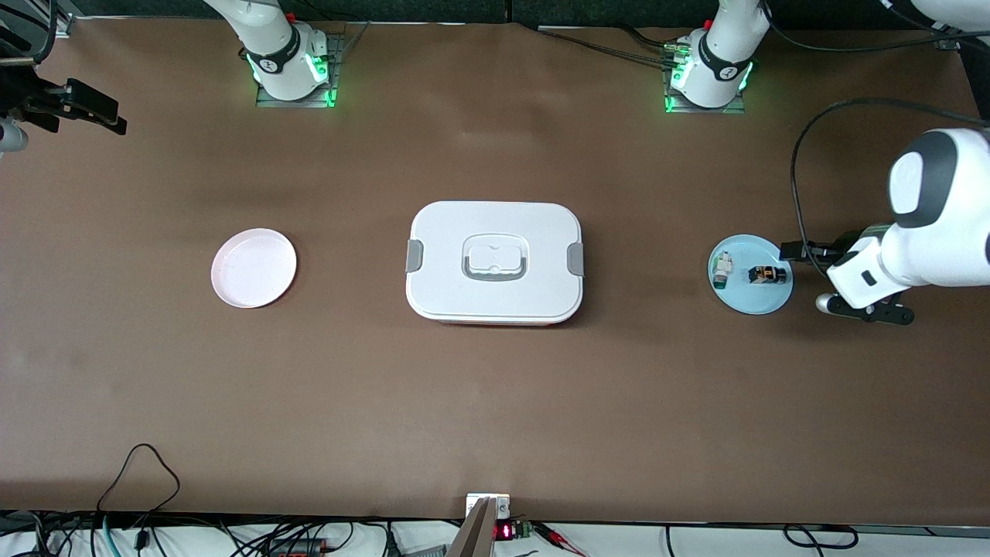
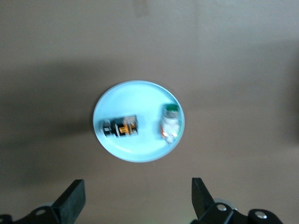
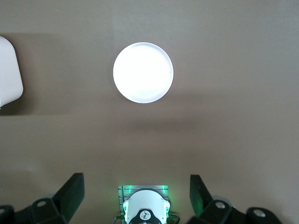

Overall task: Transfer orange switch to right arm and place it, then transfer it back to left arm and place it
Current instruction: 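Lower the left gripper onto the black-orange switch on the blue plate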

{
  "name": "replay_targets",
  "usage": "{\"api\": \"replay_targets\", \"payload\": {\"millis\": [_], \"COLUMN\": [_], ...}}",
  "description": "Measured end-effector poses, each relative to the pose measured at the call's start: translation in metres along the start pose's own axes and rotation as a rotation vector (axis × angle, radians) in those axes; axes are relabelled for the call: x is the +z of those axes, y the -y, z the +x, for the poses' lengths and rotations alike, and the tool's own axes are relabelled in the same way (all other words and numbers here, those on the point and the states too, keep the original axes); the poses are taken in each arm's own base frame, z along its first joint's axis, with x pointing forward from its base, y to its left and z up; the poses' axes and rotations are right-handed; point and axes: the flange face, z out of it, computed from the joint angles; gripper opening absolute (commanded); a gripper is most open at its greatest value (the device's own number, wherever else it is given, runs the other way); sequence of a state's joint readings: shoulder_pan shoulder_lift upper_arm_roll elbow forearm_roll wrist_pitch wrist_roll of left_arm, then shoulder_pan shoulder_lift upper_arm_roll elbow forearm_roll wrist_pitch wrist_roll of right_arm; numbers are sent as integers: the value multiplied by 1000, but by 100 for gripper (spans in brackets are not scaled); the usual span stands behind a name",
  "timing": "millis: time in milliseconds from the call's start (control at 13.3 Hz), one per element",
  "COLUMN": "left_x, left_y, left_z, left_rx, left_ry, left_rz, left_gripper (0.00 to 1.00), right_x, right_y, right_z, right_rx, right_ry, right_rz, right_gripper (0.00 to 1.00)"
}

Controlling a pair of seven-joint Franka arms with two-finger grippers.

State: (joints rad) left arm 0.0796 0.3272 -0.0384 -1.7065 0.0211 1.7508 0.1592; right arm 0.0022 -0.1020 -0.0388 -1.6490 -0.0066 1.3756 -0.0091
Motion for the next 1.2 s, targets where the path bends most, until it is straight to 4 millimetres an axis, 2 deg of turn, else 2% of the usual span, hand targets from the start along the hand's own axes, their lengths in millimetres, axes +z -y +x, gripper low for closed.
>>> {"api": "replay_targets", "payload": {"millis": [376,527,753,903,1205], "left_x": [81,110,150,165,181], "left_y": [35,42,46,47,47], "left_z": [-7,-13,-25,-28,-25], "left_rx": [-47,-61,-74,-81,-95], "left_ry": [-59,-89,-102,-87,-88], "left_rz": [9,9,5,-4,-19], "left_gripper": [100,100,100,100,100], "right_x": [-1,-1,-1,-1,0], "right_y": [6,12,11,9,7], "right_z": [0,0,0,0,1], "right_rx": [-11,-22,-20,-16,-12], "right_ry": [-2,-3,-2,-3,-1], "right_rz": [-2,-5,-5,-5,-8], "right_gripper": [100,100,100,100,100]}}
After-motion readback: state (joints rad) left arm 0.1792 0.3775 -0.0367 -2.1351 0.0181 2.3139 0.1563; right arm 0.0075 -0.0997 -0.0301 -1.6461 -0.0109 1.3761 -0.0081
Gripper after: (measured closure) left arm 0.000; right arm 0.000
